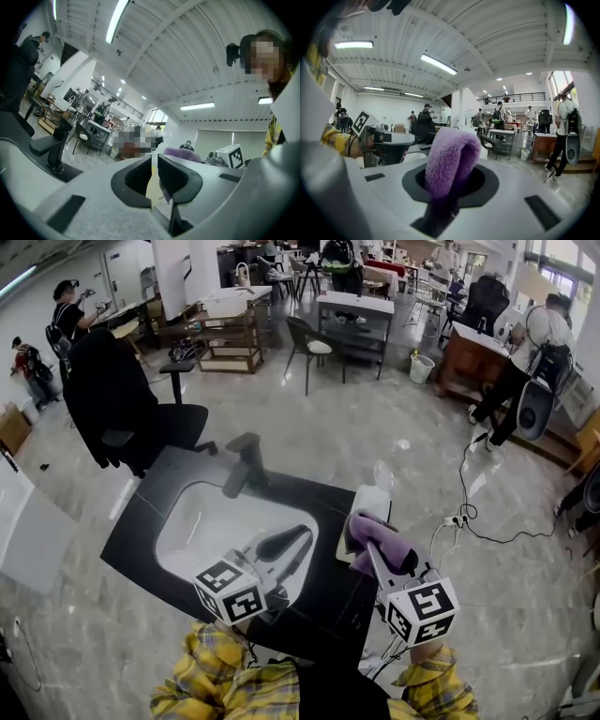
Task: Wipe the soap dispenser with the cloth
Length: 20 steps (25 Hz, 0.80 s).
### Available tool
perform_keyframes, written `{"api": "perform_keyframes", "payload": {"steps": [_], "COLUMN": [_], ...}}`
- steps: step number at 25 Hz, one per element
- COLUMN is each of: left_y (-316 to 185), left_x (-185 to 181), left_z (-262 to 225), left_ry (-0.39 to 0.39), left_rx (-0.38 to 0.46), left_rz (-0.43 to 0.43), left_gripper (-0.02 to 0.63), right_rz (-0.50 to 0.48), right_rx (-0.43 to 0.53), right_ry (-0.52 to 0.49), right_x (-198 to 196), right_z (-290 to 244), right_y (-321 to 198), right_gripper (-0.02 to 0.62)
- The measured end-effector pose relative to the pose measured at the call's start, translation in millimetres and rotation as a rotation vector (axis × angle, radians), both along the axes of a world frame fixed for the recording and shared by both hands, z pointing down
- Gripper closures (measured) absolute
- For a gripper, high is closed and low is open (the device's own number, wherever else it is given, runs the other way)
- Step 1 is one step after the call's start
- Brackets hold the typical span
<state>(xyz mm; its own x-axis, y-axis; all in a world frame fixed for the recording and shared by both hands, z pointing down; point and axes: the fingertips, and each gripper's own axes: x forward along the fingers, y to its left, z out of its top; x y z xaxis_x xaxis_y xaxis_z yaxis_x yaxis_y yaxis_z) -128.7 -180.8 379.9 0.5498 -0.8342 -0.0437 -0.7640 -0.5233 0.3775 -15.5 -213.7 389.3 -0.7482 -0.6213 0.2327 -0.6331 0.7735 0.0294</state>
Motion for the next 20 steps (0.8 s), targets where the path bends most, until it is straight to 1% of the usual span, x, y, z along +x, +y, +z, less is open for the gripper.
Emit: {"api": "perform_keyframes", "payload": {"steps": [4,10,16,20], "left_y": [1.0,4.5,4.8,6.9], "left_x": [2.0,1.7,-3.5,-8.3], "left_z": [-2.2,3.0,6.3,7.6], "left_ry": [0.002,0.006,0.030,0.022], "left_rx": [-0.005,-0.008,-0.023,-0.031], "left_rz": [-0.005,-0.009,-0.028,-0.036], "left_gripper": [0.565,0.565,0.565,0.565], "right_rz": [-0.009,-0.010,-0.007,-0.001], "right_rx": [-0.016,-0.083,-0.113,-0.130], "right_ry": [0.007,-0.021,0.031,0.056], "right_x": [0.5,-2.5,-1.4,-3.3], "right_z": [4.5,31.2,63.1,77.2], "right_y": [3.8,8.3,6.4,6.3], "right_gripper": [0.521,0.521,0.520,0.520]}}
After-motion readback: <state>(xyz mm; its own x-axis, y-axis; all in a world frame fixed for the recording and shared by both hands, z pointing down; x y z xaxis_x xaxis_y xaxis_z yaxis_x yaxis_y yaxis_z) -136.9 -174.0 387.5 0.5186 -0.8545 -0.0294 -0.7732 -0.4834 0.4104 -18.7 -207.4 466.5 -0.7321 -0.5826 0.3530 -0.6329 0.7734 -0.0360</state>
